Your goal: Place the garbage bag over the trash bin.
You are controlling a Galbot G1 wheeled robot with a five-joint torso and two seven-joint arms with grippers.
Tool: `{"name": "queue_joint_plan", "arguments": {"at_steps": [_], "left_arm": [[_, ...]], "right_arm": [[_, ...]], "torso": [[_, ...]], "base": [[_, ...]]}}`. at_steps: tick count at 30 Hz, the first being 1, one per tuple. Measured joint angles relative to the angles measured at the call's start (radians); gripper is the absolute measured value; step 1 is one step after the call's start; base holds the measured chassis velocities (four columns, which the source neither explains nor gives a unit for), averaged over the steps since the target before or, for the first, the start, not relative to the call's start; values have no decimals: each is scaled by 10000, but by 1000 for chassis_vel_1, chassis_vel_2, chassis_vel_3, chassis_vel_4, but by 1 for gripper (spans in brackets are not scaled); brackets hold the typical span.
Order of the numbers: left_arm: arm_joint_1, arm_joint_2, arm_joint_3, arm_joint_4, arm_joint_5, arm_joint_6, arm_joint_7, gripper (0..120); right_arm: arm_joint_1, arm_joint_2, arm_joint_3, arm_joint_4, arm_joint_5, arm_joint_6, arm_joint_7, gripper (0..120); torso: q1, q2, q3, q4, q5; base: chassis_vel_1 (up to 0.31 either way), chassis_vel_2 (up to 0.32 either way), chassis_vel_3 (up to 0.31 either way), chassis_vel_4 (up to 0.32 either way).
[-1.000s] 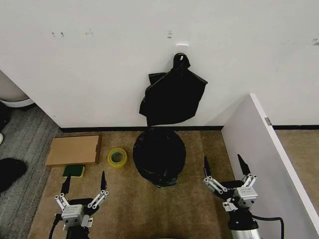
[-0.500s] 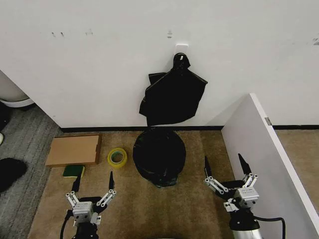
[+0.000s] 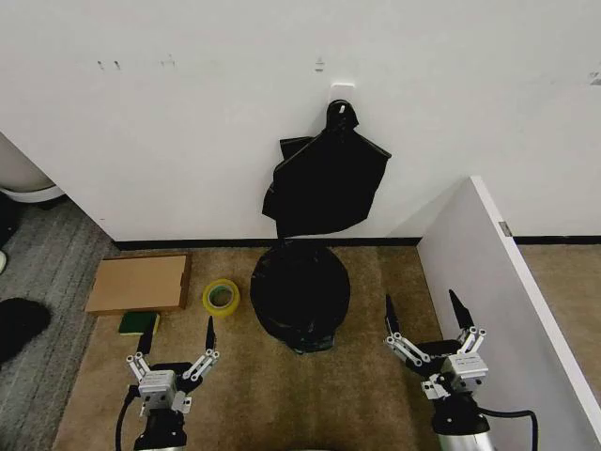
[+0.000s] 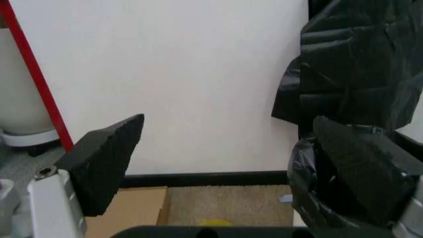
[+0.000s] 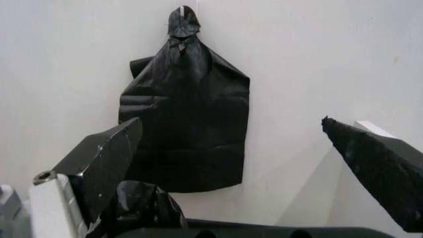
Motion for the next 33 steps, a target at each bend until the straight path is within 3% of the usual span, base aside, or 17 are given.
{"name": "queue_joint_plan", "arguments": {"at_steps": [33], "left_arm": [[-464, -81, 562, 844, 329, -14, 14, 100]], "right_arm": [[0, -1, 0, 2, 10, -4, 12, 100]], "torso": [[0, 2, 0, 0, 1]], "base": [[0, 0, 0, 0]]}}
